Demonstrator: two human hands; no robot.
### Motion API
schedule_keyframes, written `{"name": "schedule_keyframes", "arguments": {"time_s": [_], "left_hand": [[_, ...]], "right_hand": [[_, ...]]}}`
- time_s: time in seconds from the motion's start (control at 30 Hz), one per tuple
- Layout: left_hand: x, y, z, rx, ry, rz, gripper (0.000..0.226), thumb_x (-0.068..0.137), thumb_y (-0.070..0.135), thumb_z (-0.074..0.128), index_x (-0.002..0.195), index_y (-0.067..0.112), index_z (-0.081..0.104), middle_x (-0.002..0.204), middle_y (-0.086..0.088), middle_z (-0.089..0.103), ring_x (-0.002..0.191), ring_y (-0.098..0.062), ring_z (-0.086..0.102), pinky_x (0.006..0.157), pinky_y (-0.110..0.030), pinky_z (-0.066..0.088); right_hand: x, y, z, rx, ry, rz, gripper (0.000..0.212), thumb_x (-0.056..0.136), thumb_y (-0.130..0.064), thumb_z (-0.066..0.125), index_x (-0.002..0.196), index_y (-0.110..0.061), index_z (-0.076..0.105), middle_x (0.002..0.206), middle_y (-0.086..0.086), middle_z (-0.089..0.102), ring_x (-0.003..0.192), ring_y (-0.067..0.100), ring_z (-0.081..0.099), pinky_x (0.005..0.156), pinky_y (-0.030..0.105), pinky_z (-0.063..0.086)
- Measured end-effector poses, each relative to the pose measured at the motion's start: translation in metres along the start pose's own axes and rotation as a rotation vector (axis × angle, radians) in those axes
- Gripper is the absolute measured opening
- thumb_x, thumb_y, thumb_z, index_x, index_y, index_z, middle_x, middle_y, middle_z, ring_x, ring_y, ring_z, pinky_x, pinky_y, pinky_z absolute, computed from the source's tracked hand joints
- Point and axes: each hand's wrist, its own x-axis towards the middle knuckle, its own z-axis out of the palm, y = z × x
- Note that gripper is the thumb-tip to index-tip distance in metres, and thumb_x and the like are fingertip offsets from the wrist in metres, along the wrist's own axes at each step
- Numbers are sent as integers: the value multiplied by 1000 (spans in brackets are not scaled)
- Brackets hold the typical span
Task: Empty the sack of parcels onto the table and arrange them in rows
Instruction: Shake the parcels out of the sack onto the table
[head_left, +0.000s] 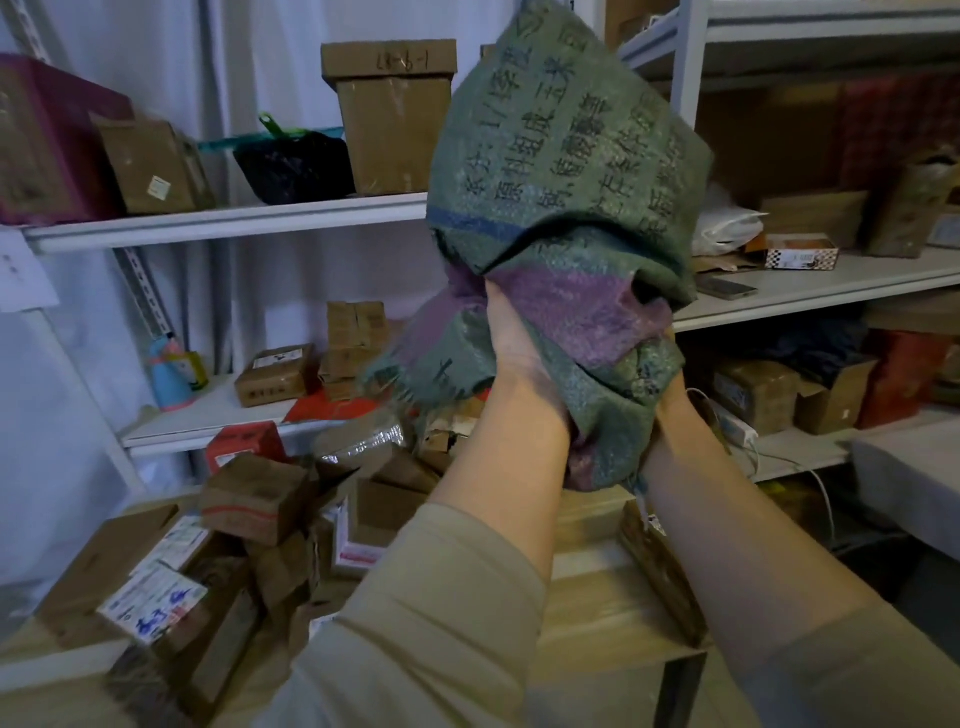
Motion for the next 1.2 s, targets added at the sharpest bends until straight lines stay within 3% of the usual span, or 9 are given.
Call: {"name": "schedule_keyframes", "arguments": {"time_s": [0.1, 0.17, 0.23, 0.43, 0.53, 0.73, 0.93, 1.0, 1.2], "left_hand": [[-8, 3, 10, 81, 27, 41, 65, 103, 55, 25, 149, 11, 36, 151, -21, 40, 140, -38, 35, 117, -49, 25], [-5, 17, 12, 156, 113, 116, 57, 104, 50, 28, 145, 13, 41, 142, -20, 48, 134, -37, 43, 109, -47, 35], [4, 43, 5, 290, 190, 177, 58, 104, 49, 30, 143, 9, 45, 142, -17, 51, 131, -36, 48, 100, -44, 42], [30, 84, -62, 604, 735, 330, 28, 88, 27, 68, 107, 10, 58, 113, -13, 68, 95, -28, 67, 83, -45, 59], [30, 95, -83, 788, 962, 497, 77, 67, 32, 74, 136, 19, 43, 142, -12, 44, 119, -30, 55, 95, -48, 52], [45, 95, -116, 1170, 219, 418, 114, 55, 80, 74, 150, 38, 27, 153, 5, 38, 137, -16, 42, 114, -43, 36], [95, 100, -146, 1022, 191, -4, 115, 47, 89, 67, 143, 29, 47, 131, 4, 64, 117, -16, 63, 107, -42, 45], [105, 97, -149, 912, 158, -148, 87, 64, 84, 56, 129, 25, 60, 118, -1, 72, 103, -16, 71, 92, -38, 52], [132, 99, -177, 563, 165, -306, 63, 70, 60, 62, 116, 17, 68, 108, -10, 75, 89, -23, 74, 75, -35, 58]], "right_hand": [[10, -12, -6, 190, -136, 24, 36, 106, -9, 30, 77, -8, 52, 48, -7, 65, 43, 1, 62, 44, 12, 48], [23, -17, -6, 230, -200, 18, 15, 80, -12, 73, 87, -1, 67, 75, 8, 75, 65, 14, 74, 54, 21, 57], [40, -18, -9, 106, -137, -38, 82, 45, -22, 98, 117, -1, 67, 112, 19, 71, 99, 31, 72, 82, 41, 60], [36, -16, -4, -108, 21, -118, 43, 77, 1, 78, 117, -1, 65, 102, 18, 74, 87, 32, 74, 75, 45, 62], [54, -1, -4, -238, 118, -230, 50, 76, -7, 75, 124, -8, 61, 108, 12, 73, 93, 28, 73, 84, 49, 60], [83, 26, 2, -416, -41, -88, 18, 95, -18, 65, 113, -20, 66, 101, 2, 74, 87, 19, 73, 76, 31, 60], [128, 39, 25, -270, -30, 75, 41, 96, 15, 44, 128, 34, 28, 127, 37, 48, 108, 37, 53, 70, 13, 46], [130, 53, 35, -420, -44, 23, 67, 91, -7, 65, 135, 29, 29, 110, 35, 56, 84, 31, 54, 56, 13, 47], [165, 85, 36, -527, 69, 103, 33, 103, 7, 27, 131, 14, 41, 94, 24, 57, 83, 20, 66, 47, 4, 41]]}}
